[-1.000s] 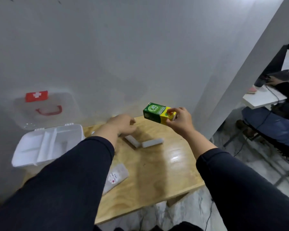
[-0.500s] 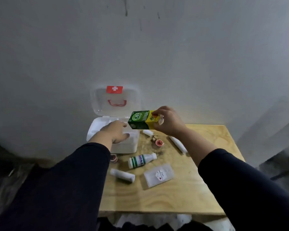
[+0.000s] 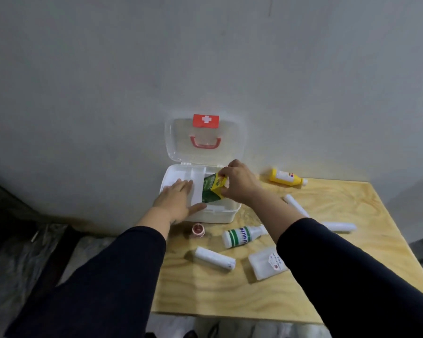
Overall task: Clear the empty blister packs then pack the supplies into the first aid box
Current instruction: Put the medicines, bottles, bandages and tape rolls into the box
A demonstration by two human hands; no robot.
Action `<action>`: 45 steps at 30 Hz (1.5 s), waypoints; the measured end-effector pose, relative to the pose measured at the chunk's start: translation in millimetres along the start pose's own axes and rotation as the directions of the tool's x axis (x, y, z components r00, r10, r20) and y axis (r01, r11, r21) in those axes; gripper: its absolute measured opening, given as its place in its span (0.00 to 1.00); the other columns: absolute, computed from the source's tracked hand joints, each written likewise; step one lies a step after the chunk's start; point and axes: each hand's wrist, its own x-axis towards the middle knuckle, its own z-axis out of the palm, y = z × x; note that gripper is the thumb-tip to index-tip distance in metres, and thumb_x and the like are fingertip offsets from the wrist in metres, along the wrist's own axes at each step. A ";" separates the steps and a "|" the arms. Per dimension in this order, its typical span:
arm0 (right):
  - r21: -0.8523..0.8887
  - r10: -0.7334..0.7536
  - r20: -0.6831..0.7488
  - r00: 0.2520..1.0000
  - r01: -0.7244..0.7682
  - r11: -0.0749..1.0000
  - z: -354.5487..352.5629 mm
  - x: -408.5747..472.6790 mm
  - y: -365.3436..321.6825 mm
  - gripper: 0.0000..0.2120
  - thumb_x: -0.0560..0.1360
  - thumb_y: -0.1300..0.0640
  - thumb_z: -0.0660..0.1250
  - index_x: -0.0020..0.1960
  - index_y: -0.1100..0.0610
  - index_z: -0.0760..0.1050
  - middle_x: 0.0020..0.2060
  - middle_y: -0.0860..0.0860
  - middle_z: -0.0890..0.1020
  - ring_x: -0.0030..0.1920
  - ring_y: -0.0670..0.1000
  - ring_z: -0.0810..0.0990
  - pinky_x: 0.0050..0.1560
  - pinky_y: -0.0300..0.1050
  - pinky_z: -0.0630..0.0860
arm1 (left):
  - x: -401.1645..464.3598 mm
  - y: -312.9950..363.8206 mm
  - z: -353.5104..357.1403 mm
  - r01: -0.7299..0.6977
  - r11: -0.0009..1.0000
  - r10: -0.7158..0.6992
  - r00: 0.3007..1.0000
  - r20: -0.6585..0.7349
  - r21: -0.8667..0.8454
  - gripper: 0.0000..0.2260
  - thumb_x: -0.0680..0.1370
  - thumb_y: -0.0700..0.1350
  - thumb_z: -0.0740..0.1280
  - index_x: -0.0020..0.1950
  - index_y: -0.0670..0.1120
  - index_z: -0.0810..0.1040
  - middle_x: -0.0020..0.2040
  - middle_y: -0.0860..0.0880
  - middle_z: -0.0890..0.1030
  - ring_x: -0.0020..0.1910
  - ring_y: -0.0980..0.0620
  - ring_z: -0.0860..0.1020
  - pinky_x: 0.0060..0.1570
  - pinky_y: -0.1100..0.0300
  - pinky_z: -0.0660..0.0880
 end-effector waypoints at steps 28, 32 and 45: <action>0.317 0.136 -0.138 0.981 -0.086 0.945 2.5 -61.1 45.9 0.14 0.71 0.62 0.70 0.56 0.54 0.80 0.56 0.53 0.81 0.54 0.53 0.79 0.56 0.47 0.76 | 6.5 -12.0 24.7 -0.040 0.985 0.057 0.994 -0.096 0.171 0.40 0.74 0.69 0.41 0.79 0.46 0.43 0.80 0.49 0.43 0.79 0.52 0.43 0.78 0.51 0.42; 0.302 0.225 -0.048 0.973 -0.200 0.932 11.8 -111.3 81.7 0.10 0.70 0.61 0.71 0.51 0.54 0.82 0.53 0.51 0.83 0.54 0.51 0.80 0.55 0.42 0.74 | 5.9 -12.0 26.0 -0.043 0.983 0.062 0.993 -0.105 0.177 0.44 0.69 0.71 0.38 0.79 0.46 0.44 0.80 0.49 0.44 0.79 0.52 0.44 0.78 0.51 0.43; 0.210 0.170 0.153 0.973 -0.200 0.957 60.9 -169.3 122.8 0.16 0.64 0.59 0.75 0.50 0.48 0.81 0.65 0.50 0.76 0.66 0.51 0.73 0.64 0.43 0.68 | 9.8 -14.3 30.6 -0.043 0.980 0.067 0.990 -0.121 0.193 0.41 0.73 0.69 0.41 0.80 0.46 0.44 0.80 0.49 0.45 0.79 0.51 0.45 0.77 0.50 0.45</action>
